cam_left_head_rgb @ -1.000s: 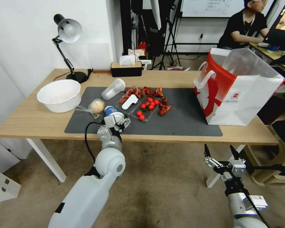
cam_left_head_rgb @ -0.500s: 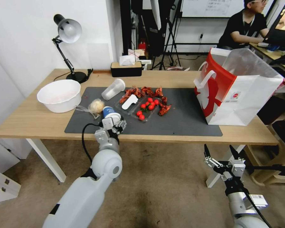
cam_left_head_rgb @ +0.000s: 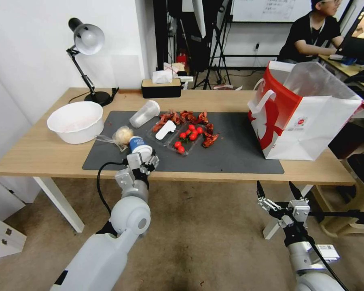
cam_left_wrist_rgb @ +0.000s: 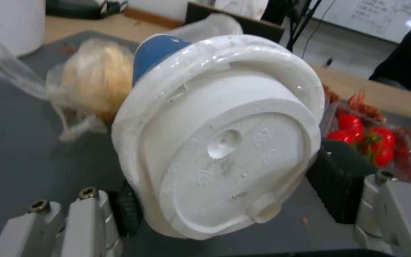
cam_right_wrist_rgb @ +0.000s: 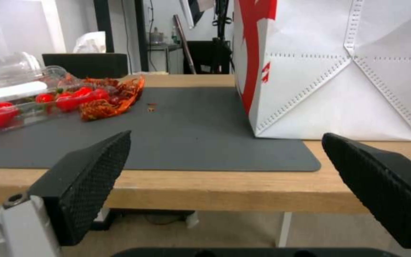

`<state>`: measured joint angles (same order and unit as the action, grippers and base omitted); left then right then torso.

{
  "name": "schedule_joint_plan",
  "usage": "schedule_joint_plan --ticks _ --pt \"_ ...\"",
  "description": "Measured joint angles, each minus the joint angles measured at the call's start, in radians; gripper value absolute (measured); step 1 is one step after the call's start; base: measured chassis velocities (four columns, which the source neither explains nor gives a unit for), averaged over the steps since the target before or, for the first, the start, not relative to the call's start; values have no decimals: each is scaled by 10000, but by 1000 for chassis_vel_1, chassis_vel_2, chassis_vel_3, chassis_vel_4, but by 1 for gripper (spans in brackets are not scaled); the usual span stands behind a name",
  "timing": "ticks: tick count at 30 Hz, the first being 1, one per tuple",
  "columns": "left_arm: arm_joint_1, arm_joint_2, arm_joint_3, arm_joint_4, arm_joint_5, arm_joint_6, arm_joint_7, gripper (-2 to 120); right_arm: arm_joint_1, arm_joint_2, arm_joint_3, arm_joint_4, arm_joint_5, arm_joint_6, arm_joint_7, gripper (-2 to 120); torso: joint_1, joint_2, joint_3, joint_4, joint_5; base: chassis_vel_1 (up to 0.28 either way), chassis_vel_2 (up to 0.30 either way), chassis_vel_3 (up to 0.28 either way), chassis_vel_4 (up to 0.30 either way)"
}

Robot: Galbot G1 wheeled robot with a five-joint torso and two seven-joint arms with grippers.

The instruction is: Pick up the trash from the table and place it into the takeout bag.

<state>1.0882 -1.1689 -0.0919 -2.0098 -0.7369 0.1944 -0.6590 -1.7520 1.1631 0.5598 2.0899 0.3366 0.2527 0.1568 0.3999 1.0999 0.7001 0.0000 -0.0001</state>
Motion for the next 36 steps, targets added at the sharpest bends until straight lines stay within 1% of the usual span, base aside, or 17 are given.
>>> schedule_joint_plan --ticks 6,8,9,11,12,13,15,16,17,18,20,21,22,25,28,34,36 --pt "48 168 -223 -272 -50 -207 510 68 -57 13 -6 131 2 -36 0 100 1 0 0 1 1 0 0 0 0" --pt "6 249 -307 -324 -131 -619 1209 68 -103 34 -26 169 -30 -43 0 100 0 0 0 1 -1 0 0 0 0" --pt "6 249 -307 -324 -131 -619 1209 68 -103 34 -26 169 -30 -43 0 100 0 0 0 1 -1 0 0 0 0" --pt "-126 299 -371 -336 -171 -917 1795 68 -143 71 -54 210 -61 -45 -3 100 0 0 0 1 2 0 0 0 0" --pt "-345 366 -380 -272 -178 -1140 2297 68 -167 99 -69 259 -81 -56 -10 100 0 0 0 1 2 0 0 0 0" --pt "-345 366 -380 -272 -178 -1140 2297 68 -167 99 -69 259 -81 -56 -10 100 0 0 0 1 2 0 0 0 0" --pt "-665 446 -360 -109 -191 -1426 2845 68 -184 124 -83 283 -124 -59 -14 100 0 0 0 1 0 0 0 0 0" --pt "-1211 578 -250 115 -350 -1697 3550 68 -213 153 -91 284 -163 -60 -17 100 1 -1 0 2 1 0 0 0 0" --pt "-1211 578 -250 115 -350 -1697 3550 68 -213 153 -91 284 -163 -60 -17 100 1 -1 0 2 1 0 0 0 0" --pt "-1649 672 -117 244 -589 -1855 4018 68 -234 163 -91 284 -180 -58 -18 100 2 0 0 0 0 0 0 0 0" --pt "-2109 743 46 397 -858 -2010 4461 68 -258 173 -92 283 -210 -50 -21 100 2 0 0 -1 3 0 0 0 0" --pt "-2885 813 387 727 -1269 -2223 5187 68 -297 208 -92 284 -257 -39 -25 100 3 0 0 -2 0 0 0 0 0" --pt "-2885 813 387 727 -1269 -2223 5187 68 -297 208 -92 284 -257 -39 -25 100 3 0 0 -2 0 0 0 0 0" --pt "-3598 833 835 1036 -1683 -2356 5751 68 -316 249 -92 312 -290 -36 -27 100 3 0 -1 1 5 0 0 0 0" --pt "-5233 670 1938 1929 -2149 -2514 6728 68 -396 305 -83 338 -413 -19 -29 100 3 0 -1 0 4 0 0 0 0" --pt "-6249 382 2561 2622 -2227 -2573 7140 68 -477 354 -70 353 -468 7 -30 100 3 0 0 -2 1 0 0 0 0" --pt "-7044 56 3112 3206 -2365 -2598 7423 68 -533 388 -55 365 -493 25 -31 100 3 0 0 1 5 0 0 0 0"
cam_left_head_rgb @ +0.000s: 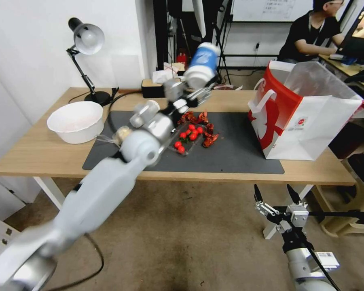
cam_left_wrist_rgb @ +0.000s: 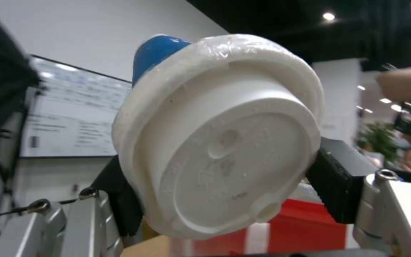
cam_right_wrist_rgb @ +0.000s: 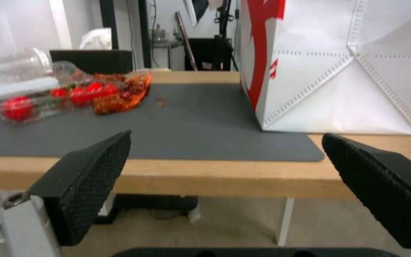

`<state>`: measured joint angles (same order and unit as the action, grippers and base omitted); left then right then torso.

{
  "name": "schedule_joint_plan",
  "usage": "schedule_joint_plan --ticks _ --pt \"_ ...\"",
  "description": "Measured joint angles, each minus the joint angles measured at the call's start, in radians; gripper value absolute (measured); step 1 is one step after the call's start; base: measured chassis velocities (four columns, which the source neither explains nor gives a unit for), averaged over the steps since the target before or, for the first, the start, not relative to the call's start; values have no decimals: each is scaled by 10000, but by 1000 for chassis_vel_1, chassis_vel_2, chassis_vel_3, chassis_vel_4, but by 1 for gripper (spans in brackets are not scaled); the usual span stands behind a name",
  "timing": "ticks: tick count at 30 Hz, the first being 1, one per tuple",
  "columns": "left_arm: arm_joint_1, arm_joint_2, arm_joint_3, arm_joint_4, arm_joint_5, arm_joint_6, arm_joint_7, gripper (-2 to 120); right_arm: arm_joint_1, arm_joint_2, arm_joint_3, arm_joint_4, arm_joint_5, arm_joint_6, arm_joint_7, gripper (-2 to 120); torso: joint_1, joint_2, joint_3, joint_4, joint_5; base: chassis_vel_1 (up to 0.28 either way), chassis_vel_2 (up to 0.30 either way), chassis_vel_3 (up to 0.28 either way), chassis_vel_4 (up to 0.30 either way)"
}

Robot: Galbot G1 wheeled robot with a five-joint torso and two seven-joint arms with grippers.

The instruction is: Pick up the trash from the table and place it into the takeout bag.

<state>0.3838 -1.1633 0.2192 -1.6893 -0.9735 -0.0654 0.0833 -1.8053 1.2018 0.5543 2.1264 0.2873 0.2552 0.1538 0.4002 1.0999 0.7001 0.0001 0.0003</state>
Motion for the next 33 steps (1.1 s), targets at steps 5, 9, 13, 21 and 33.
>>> schedule_joint_plan --ticks 5,9,13,21,33 --pt "-1245 -868 1079 1226 -130 -71 427 68 -76 27 36 9 -21 29 0 100 0 0 0 0 -2 0 0 0 0" --pt "-1805 -1589 1562 1985 -123 -111 539 68 -82 111 44 40 -60 33 0 100 0 1 0 -3 1 0 0 0 0" --pt "-2093 -2052 1768 2392 -118 -155 623 68 -82 156 42 54 -85 31 0 100 0 1 0 -1 0 0 0 0 0" --pt "-3341 -3412 2546 4335 184 -262 1494 68 -75 181 19 28 -113 28 -2 100 -1 1 0 -4 -1 0 0 0 0" --pt "-5586 -4453 3292 7691 2329 208 4647 68 262 -345 -258 -511 13 182 -21 100 -1 1 -1 3 -2 0 0 0 0"
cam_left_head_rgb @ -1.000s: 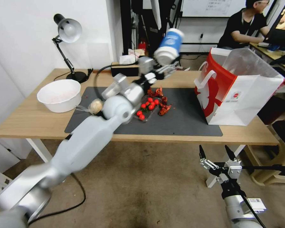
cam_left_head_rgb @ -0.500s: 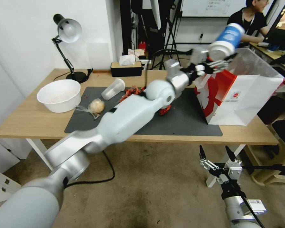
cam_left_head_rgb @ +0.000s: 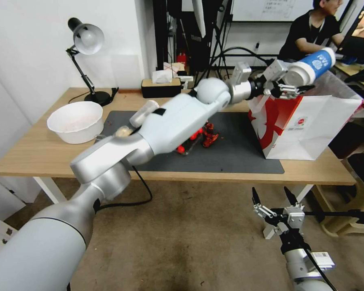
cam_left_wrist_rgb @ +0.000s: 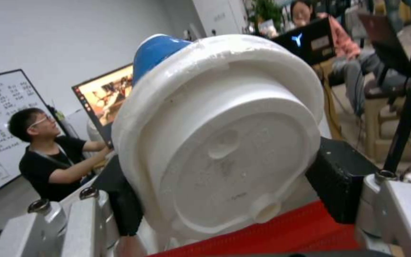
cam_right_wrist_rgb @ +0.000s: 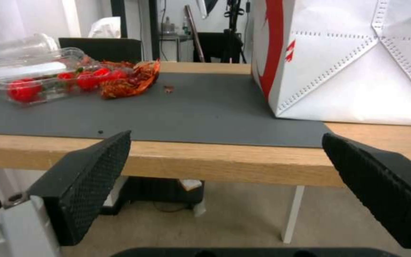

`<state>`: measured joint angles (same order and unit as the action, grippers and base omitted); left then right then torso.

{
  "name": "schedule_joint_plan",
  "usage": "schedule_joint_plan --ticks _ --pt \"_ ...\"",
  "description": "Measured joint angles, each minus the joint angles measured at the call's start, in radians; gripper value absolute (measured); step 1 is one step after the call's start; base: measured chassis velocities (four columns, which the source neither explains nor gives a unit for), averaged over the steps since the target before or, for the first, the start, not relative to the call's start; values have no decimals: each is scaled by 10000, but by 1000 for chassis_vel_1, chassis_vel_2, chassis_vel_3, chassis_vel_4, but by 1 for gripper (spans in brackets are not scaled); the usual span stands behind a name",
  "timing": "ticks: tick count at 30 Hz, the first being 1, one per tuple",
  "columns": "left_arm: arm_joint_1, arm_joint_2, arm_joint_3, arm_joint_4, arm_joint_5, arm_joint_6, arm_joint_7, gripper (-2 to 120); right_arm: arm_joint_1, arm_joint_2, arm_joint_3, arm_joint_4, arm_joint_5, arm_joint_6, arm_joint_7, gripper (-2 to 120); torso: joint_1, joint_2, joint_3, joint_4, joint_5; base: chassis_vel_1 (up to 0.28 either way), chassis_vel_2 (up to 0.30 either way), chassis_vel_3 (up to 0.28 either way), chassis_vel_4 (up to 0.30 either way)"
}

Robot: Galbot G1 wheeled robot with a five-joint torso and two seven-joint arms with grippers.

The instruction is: Pick up the trash from the table and place it into the takeout bag.

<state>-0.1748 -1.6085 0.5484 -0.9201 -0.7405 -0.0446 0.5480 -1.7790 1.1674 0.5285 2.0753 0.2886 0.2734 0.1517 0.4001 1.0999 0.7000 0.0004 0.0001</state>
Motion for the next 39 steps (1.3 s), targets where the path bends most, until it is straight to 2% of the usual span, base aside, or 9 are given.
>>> schedule_joint_plan --ticks 6,12,19,23,31,34,35,36,39 --pt "-405 1 338 188 472 474 9 73 50 -70 -110 -51 25 18 -6 100 -2 0 0 -3 -1 0 0 0 0" --pt "-516 11 415 63 446 692 -427 97 27 -56 -131 -130 15 121 -18 100 -2 1 0 -3 -1 0 0 0 0" --pt "-530 22 408 -13 352 662 -923 100 0 -44 -139 -140 0 143 -25 100 -1 0 0 -4 -1 0 0 0 0" --pt "-162 96 252 -341 -137 617 -1862 100 -13 -56 -136 -113 -10 150 -26 100 -1 0 0 -7 0 0 0 0 0" --pt "985 994 -458 -1936 -1546 956 -3507 100 -93 -36 -120 -56 -21 177 -22 100 -2 1 -1 -2 -2 0 0 0 0" --pt "1817 1526 -867 -2910 -1306 1225 -5387 100 -177 -39 -101 -124 -36 245 -23 100 -2 1 -1 -1 -3 0 0 0 0" --pt "1817 1526 -867 -2910 -1306 1225 -5387 100 -177 -39 -101 -124 -36 245 -23 100 -2 1 -1 -1 -3 0 0 0 0" --pt "2166 1667 -1008 -3266 -1111 1322 -6201 100 -196 -40 -97 -145 -48 263 -23 100 -2 0 -1 0 -4 0 0 0 0" --pt "2354 1734 -1067 -3456 -946 1383 -6641 100 -198 -40 -93 -156 -54 269 -22 100 -2 1 -1 0 -4 0 0 0 0"
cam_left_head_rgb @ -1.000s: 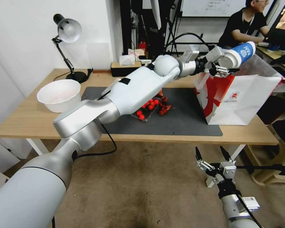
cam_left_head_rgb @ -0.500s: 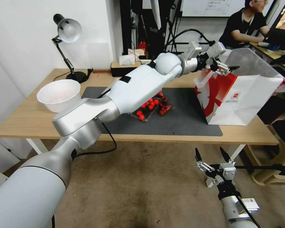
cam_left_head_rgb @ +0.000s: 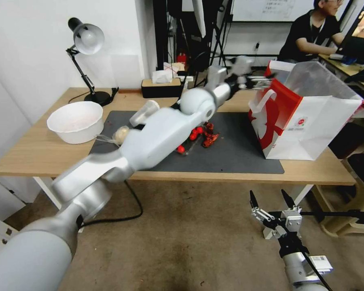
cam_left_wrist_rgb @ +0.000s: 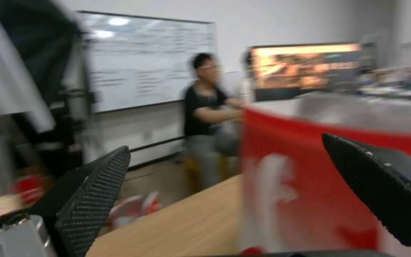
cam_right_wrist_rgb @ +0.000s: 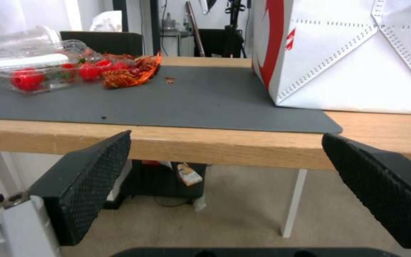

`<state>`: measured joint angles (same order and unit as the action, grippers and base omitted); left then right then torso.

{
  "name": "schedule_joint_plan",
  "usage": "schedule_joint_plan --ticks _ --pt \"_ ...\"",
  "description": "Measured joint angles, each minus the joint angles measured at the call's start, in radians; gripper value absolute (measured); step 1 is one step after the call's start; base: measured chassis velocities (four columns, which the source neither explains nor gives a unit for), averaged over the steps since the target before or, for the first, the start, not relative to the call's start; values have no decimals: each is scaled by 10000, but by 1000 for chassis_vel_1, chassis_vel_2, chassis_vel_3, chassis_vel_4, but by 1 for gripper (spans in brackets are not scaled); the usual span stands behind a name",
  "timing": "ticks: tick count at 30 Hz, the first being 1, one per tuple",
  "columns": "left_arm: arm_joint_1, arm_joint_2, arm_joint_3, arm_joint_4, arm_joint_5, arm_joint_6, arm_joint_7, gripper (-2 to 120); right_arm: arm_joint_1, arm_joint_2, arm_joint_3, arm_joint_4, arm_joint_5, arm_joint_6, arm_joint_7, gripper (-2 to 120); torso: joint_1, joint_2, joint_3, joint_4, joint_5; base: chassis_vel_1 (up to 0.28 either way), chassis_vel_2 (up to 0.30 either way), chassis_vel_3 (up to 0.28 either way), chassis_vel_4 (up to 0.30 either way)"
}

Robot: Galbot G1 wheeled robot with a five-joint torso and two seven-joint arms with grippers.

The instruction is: Pick up the trash from the table and place it into the takeout bag.

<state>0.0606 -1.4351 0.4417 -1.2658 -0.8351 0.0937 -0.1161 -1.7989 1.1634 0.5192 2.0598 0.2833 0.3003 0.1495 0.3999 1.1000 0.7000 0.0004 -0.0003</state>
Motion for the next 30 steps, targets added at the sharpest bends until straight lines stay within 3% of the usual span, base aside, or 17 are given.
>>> schedule_joint_plan --ticks 2,6,13,14,19,23,27,30 --pt "308 96 -72 -314 298 72 -748 100 -2 0 1 -14 -6 6 -1 100 -1 0 0 -3 0 0 0 0 0" --pt "616 181 -119 -637 669 207 -1534 100 -3 -7 2 -18 -16 7 -1 100 -1 0 0 -3 0 0 0 0 0" --pt "878 229 -157 -891 978 317 -2229 100 -18 -36 1 -19 -34 8 0 100 0 0 0 -2 0 0 0 0 0" --pt "1085 237 -202 -1118 1216 454 -2912 100 -44 -74 -4 -18 -57 9 -1 100 0 0 0 -2 0 0 0 0 0" --pt "1322 237 -290 -1414 1435 714 -3665 100 -95 -119 -15 -18 -113 12 -1 100 0 1 0 -4 0 0 0 0 0" --pt "2070 362 -552 -2221 1976 1330 -4938 100 -248 -53 -179 -76 -325 124 -3 100 0 0 0 -6 2 0 0 0 0" --pt "2629 696 -797 -2921 2144 1812 -5504 100 -258 -22 -297 -140 -430 177 -2 100 0 1 0 -5 1 0 0 0 0" --pt "3015 1087 -1005 -3342 2209 1883 -5568 100 -195 -33 -300 -140 -431 161 9 100 0 0 -1 -5 1 0 0 0 0"
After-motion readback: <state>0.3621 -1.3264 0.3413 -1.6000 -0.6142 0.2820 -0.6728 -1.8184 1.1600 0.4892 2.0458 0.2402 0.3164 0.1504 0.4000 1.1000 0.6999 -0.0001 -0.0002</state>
